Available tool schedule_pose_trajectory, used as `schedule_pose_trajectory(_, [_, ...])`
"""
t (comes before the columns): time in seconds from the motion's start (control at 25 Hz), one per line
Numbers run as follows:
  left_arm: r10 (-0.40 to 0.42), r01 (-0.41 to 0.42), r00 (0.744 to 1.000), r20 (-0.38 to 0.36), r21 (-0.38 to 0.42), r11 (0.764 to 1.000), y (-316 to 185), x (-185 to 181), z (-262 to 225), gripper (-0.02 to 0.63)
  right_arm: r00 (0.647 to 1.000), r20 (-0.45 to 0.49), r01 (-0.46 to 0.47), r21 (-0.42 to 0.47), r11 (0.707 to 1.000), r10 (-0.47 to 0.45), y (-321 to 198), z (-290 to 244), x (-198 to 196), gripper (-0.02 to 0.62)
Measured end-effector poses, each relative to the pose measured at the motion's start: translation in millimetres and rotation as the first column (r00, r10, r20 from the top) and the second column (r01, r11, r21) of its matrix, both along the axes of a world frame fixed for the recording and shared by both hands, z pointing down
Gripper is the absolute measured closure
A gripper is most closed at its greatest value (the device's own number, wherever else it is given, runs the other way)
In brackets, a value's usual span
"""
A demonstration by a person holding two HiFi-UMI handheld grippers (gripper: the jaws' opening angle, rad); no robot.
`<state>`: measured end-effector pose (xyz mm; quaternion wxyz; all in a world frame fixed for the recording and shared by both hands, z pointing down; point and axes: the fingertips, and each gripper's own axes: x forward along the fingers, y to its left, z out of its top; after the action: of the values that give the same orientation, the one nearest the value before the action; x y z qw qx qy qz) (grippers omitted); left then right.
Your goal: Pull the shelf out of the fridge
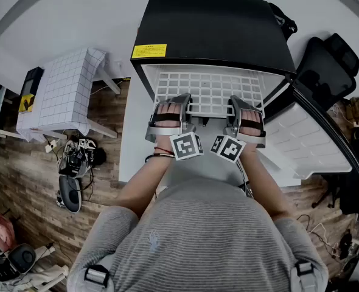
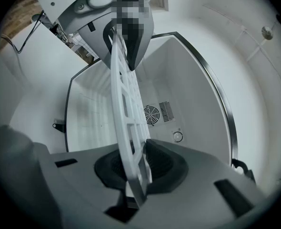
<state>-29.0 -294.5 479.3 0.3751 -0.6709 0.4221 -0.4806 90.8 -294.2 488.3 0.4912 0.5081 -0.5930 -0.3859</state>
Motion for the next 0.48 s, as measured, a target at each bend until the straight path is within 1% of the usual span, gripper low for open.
schedule_pose_trajectory(0.48, [-0.001,0.001,1.000,-0.014,0.000,1.000,12.1,-1.6,-2.7,0.518,1.000,0.017,0.001,-0.001,1.000,-0.001,12.7,-2.3,-1.5,0.546])
